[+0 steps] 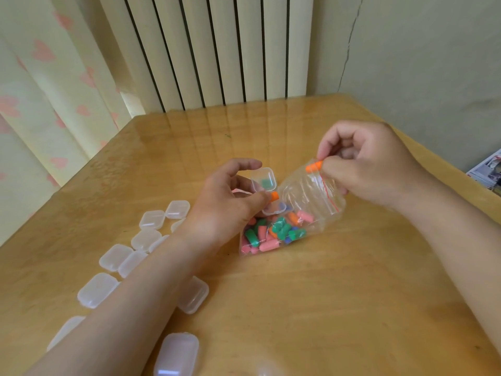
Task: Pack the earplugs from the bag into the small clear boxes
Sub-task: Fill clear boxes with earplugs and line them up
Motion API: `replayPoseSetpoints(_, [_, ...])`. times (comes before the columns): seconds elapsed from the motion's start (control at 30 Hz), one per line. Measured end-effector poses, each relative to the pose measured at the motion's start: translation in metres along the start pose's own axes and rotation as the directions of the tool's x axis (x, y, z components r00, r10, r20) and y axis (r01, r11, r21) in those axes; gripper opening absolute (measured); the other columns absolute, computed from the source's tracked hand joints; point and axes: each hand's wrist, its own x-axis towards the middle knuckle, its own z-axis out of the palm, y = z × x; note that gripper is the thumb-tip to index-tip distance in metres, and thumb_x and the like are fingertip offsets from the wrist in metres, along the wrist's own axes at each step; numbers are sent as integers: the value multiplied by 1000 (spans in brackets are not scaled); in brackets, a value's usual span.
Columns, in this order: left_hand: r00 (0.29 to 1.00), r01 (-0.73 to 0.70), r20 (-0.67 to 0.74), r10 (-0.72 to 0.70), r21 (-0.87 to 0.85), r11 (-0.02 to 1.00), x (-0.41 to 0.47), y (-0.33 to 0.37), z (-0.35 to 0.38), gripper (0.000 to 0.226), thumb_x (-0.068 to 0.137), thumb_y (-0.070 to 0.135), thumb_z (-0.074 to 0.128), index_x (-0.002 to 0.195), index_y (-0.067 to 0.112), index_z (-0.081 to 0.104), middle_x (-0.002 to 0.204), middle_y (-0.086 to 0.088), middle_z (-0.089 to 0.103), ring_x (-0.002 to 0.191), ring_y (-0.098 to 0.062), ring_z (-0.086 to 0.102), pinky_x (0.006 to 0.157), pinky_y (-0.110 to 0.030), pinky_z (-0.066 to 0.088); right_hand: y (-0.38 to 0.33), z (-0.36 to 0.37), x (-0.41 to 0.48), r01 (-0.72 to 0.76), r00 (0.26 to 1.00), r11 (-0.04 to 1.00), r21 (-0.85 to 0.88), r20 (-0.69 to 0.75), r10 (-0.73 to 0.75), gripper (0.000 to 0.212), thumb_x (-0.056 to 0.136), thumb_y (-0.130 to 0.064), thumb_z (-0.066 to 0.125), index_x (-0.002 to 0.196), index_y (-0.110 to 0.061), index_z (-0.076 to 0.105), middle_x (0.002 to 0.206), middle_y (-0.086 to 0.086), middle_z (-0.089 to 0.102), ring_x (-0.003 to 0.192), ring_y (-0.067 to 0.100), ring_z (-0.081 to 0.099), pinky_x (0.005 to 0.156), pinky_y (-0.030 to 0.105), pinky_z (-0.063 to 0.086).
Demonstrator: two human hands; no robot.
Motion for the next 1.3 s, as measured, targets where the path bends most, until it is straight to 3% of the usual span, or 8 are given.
replayPoseSetpoints(0.13, [1000, -6, 1, 6, 3, 1000, 0, 0, 0, 42, 84, 3, 76, 114, 29, 62, 102, -19, 68, 82, -32, 73, 77, -51, 60, 1, 4, 2, 63, 989, 974, 216, -144, -32, 11, 68, 1, 59, 68, -10, 61, 58, 4, 63, 43, 22, 55, 44, 32, 45])
replayPoseSetpoints(0.33, [1000, -13, 15, 12, 23, 1000, 0, 0, 1, 42, 84, 6, 77, 115, 30, 62, 100, -15, 69, 83, -29, 74, 79, -52, 60, 3, 1, 5, 134, 964, 915, 381, -264, -31, 16, 79, 6, 61, 74, -10, 65, 61, 6, 66, 57, 30, 61, 52, 34, 51])
replayPoseSetpoints(0.47, [1000, -21, 8, 21, 8, 1000, 0, 0, 2, 42, 84, 6, 77, 115, 30, 63, 100, -16, 68, 84, -31, 73, 79, -55, 59, 4, 5, -1, 154, 985, 975, 161, -104, -138, 18, 81, 3, 72, 78, -15, 70, 70, 1, 71, 60, 17, 66, 56, 29, 54])
replayPoseSetpoints(0.6, [999, -30, 16, 30, -47, 998, 0, 0, 0, 44, 83, 5, 77, 116, 30, 64, 98, -16, 69, 81, -32, 74, 82, -59, 57, 8, 17, -10, 117, 990, 990, -78, 89, -110, 19, 83, -1, 74, 82, -20, 76, 76, -2, 74, 66, 26, 71, 63, 46, 60])
replayPoseSetpoints(0.7, [999, -26, 23, 28, -80, 996, 1, -1, -1, 45, 83, 4, 77, 119, 28, 64, 94, -11, 71, 79, -29, 74, 85, -59, 57, 9, 20, -13, 94, 986, 989, -112, 151, -76, 19, 85, -3, 73, 83, -21, 76, 74, -3, 73, 58, 29, 71, 58, 48, 57])
replayPoseSetpoints(0.87, [1000, 5, 24, -1, -168, 986, 3, -3, -1, 44, 85, -1, 74, 122, 23, 64, 92, -12, 69, 80, -36, 74, 86, -64, 55, 7, 17, -13, 94, 984, 989, -115, 160, -74, 20, 85, 0, 71, 85, -19, 76, 74, -2, 73, 58, 29, 71, 60, 46, 58])
replayPoseSetpoints(1.13, [1000, 15, 24, -11, -185, 983, 3, -3, -1, 43, 86, -2, 71, 121, 22, 64, 99, -22, 67, 83, -37, 74, 85, -59, 58, 8, 19, -12, 205, 971, 968, -146, 155, -183, 24, 84, 2, 67, 84, -21, 76, 86, -10, 68, 56, 29, 68, 58, 46, 57])
replayPoseSetpoints(1.3, [999, 28, 33, -22, -184, 983, 3, -4, 1, 43, 84, 1, 75, 116, 29, 69, 111, -30, 62, 93, -44, 70, 86, -60, 57, 5, 25, -16, 352, 928, 912, -210, 203, -312, 23, 82, 1, 68, 89, -18, 79, 90, -7, 74, 68, 11, 68, 63, 31, 57])
